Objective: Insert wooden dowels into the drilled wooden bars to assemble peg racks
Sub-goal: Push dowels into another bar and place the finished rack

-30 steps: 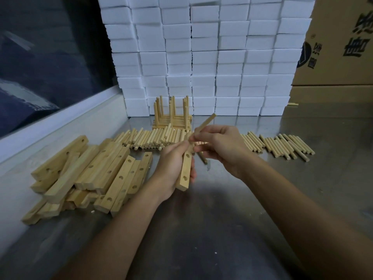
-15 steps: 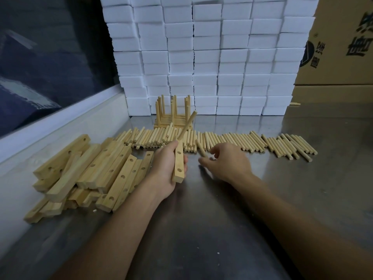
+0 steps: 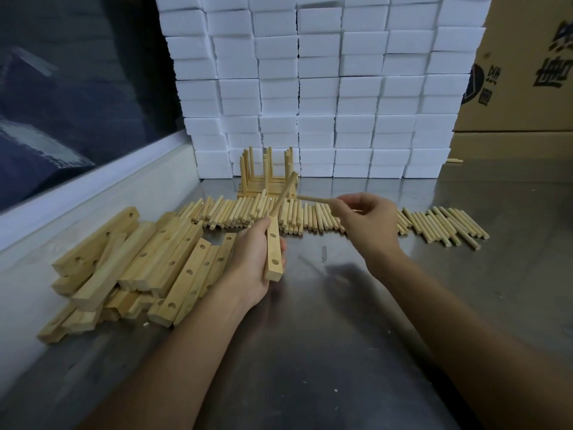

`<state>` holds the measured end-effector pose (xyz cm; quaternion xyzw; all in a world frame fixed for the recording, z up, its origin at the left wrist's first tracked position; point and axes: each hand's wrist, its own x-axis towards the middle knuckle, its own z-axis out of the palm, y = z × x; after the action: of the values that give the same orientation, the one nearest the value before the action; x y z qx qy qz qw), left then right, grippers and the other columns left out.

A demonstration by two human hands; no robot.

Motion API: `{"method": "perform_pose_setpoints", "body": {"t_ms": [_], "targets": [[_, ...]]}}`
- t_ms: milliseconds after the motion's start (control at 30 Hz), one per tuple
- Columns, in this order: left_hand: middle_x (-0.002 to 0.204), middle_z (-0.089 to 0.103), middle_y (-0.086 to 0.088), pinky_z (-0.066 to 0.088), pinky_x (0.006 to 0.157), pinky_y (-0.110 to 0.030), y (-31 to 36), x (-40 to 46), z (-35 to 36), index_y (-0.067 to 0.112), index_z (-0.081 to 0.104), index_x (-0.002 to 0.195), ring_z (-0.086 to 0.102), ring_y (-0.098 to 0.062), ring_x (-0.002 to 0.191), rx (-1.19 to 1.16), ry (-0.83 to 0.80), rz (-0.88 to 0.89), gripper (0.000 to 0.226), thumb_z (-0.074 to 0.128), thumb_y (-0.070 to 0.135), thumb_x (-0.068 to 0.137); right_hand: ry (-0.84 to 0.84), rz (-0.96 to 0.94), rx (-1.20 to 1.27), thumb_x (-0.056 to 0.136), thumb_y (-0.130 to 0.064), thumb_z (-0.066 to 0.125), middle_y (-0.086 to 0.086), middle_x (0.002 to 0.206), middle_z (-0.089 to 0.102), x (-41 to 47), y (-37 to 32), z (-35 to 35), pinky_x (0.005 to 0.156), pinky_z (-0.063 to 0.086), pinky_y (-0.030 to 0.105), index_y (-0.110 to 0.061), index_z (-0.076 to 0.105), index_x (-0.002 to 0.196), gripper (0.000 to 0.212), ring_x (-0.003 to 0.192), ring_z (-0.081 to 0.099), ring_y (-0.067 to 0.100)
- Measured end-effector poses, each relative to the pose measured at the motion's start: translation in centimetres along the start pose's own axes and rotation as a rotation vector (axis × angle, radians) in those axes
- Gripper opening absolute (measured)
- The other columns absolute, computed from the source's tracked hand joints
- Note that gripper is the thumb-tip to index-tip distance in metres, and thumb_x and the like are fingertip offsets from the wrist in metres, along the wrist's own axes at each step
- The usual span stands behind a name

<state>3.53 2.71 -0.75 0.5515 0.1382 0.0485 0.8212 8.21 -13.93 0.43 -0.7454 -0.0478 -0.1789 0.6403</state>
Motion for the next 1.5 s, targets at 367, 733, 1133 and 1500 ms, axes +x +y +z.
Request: {"method": "perform_pose_setpoints", "body": {"t_ms": [367, 733, 1133, 1500], "targets": [[0.058, 0.051, -0.006, 0.030, 0.032, -0.021, 0.0, 0.0, 0.1, 0.006, 0.058, 0.111, 0.040, -0.013, 0.037, -0.022, 0.005, 0.005, 0.027, 0.044, 0.028, 0.104, -0.117, 0.188, 0.460, 0.096, -0.015, 0.063, 0.008, 0.083, 0.075, -0.1, -1.0, 0.0, 0.071, 0.059, 0.024, 0.000, 0.069, 0.099, 0.017, 0.076, 0.072, 0.015], [0.058, 0.052, -0.006, 0.030, 0.032, -0.021, 0.0, 0.1, 0.1, 0.005, 0.058, 0.114, 0.041, -0.014, 0.037, -0.020, 0.008, -0.007, 0.029, 0.045, 0.029, 0.103, -0.155, 0.308, 0.492, 0.105, -0.022, 0.048, 0.003, 0.078, 0.053, -0.5, -1.3, 0.1, 0.037, 0.026, 0.019, -0.015, 0.056, 0.108, 0.011, 0.045, 0.035, 0.007], [0.058, 0.052, -0.007, 0.030, 0.033, -0.020, -0.1, 0.0, 0.1, -0.001, 0.056, 0.125, 0.040, -0.015, 0.037, -0.037, 0.018, -0.011, 0.038, 0.045, 0.028, 0.103, -0.100, 0.316, 0.331, 0.101, -0.012, 0.055, 0.002, 0.110, 0.066, -0.4, -1.2, 0.2, 0.087, 0.053, 0.030, -0.014, 0.065, 0.124, 0.026, 0.103, 0.062, 0.015], [0.061, 0.046, -0.005, 0.028, 0.031, -0.020, 0.1, -0.2, 0.5, 0.008, 0.057, 0.107, 0.036, -0.013, 0.036, -0.071, -0.046, -0.036, 0.026, 0.046, 0.030, 0.103, -0.272, 0.417, 0.752, 0.089, -0.010, 0.069, 0.009, 0.081, 0.074, -1.1, -2.3, 1.4, 0.068, 0.061, 0.024, -0.004, 0.066, 0.088, 0.007, 0.082, 0.072, 0.018]]}}
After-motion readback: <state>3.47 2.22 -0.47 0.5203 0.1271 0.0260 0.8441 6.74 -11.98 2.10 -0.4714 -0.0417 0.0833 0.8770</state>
